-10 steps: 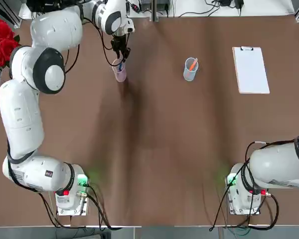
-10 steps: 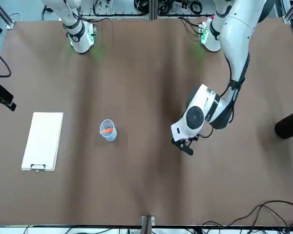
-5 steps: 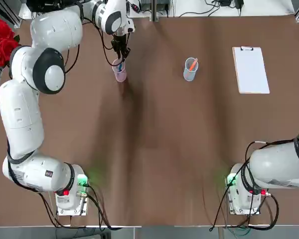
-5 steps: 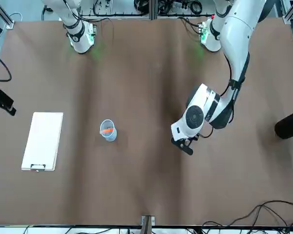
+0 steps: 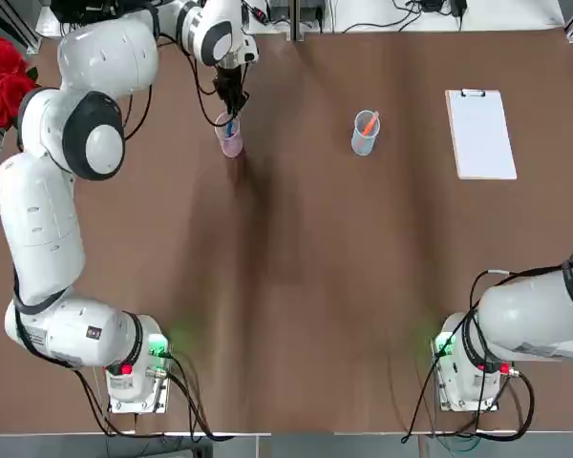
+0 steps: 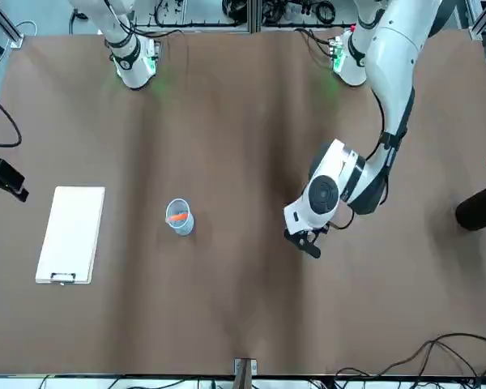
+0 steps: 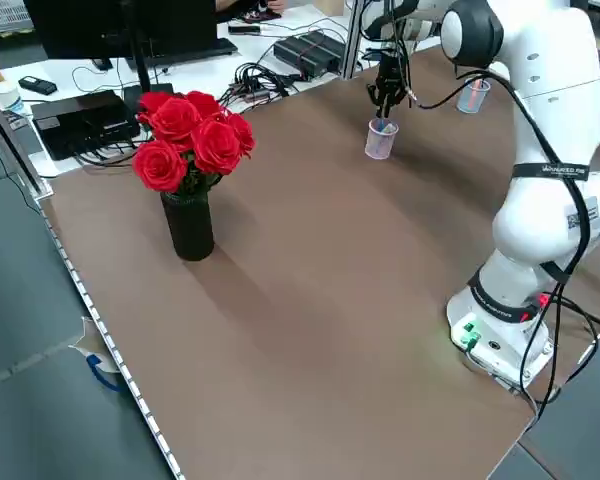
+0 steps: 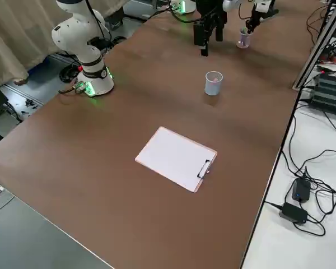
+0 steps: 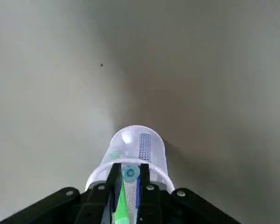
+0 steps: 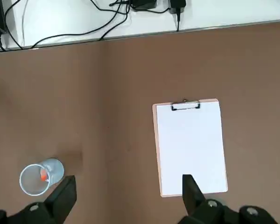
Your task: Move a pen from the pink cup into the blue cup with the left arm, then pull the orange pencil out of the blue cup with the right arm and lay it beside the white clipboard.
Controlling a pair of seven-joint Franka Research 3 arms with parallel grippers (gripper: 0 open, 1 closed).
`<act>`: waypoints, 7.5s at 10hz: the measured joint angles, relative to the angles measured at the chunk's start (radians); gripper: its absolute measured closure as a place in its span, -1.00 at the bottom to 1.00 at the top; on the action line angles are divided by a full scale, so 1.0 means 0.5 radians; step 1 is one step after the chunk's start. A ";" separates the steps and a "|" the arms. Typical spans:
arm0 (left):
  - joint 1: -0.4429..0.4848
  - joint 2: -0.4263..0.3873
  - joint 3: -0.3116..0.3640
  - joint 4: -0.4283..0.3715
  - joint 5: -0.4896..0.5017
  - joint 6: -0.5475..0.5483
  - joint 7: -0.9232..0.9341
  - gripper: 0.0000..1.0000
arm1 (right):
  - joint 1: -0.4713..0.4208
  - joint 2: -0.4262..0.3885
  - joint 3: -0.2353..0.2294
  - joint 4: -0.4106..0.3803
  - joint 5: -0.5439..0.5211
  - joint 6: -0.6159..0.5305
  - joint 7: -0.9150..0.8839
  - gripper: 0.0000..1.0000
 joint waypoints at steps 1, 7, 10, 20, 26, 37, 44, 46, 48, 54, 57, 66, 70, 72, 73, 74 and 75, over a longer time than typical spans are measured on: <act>0.002 -0.009 -0.002 0.000 0.000 0.000 0.003 0.63 | 0.000 -0.001 0.000 0.000 0.000 -0.003 0.000 -1.00; 0.016 -0.221 -0.009 0.002 0.001 -0.080 0.041 0.67 | -0.001 -0.004 -0.001 0.006 0.000 -0.066 0.000 -1.00; 0.021 -0.341 -0.044 0.009 -0.001 -0.083 0.032 0.67 | -0.001 -0.006 -0.001 0.017 0.000 -0.074 0.000 -1.00; -0.209 -0.313 -0.244 0.182 -0.283 0.429 -0.771 0.67 | -0.018 -0.011 -0.058 0.025 0.001 -0.211 -0.001 -1.00; -0.823 -0.019 0.116 0.402 -0.284 1.031 -1.328 0.67 | -0.019 -0.012 -0.050 0.027 0.040 -0.184 -0.001 -1.00; -1.446 0.327 0.683 0.530 -0.285 1.501 -1.671 0.67 | 0.063 -0.012 -0.040 0.028 0.035 -0.183 -0.010 -1.00; -1.469 0.341 0.687 0.572 -0.285 1.501 -1.671 -0.51 | 0.063 -0.012 -0.076 0.028 0.035 -0.185 -0.010 -1.00; -1.453 0.298 0.703 0.585 -0.285 1.387 -1.671 -1.00 | 0.063 -0.011 -0.075 0.023 0.039 -0.188 -0.010 -1.00; -1.348 0.162 0.709 0.586 -0.285 1.079 -1.660 -1.00 | 0.069 -0.002 -0.064 0.020 0.043 -0.194 -0.010 -1.00; -0.958 -0.289 0.669 0.580 -0.279 -0.169 -1.273 -1.00 | 0.155 0.117 -0.034 -0.013 0.370 -0.189 -0.143 -1.00; -0.697 -0.448 0.651 0.575 -0.274 -0.261 -1.003 -1.00 | 0.177 0.340 -0.021 -0.027 0.535 -0.173 -0.232 -1.00; 0.235 -0.966 0.554 0.373 -0.668 -0.761 -0.169 -1.00 | 0.254 0.937 0.141 -0.089 0.844 0.297 -0.276 -1.00; 0.285 -1.104 0.763 0.212 -0.689 -0.784 0.108 -1.00 | 0.275 0.951 0.219 -0.292 0.845 0.494 -0.275 -0.95; 0.283 -1.236 0.780 0.037 -0.648 -0.767 0.113 -1.00 | 0.275 0.923 0.220 -0.359 0.845 0.492 -0.275 -0.83; 0.277 -1.297 0.777 -0.052 -0.628 -0.753 0.113 -1.00 | 0.275 0.907 0.225 -0.384 0.846 0.493 -0.275 -0.66; 0.275 -1.343 0.772 -0.119 -0.623 -0.742 0.109 -1.00 | 0.275 0.893 0.237 -0.400 0.847 0.494 -0.274 -0.60; 0.275 -1.370 0.769 -0.156 -0.622 -0.739 0.096 -1.00 | 0.275 0.886 0.251 -0.402 0.849 0.495 -0.274 -0.47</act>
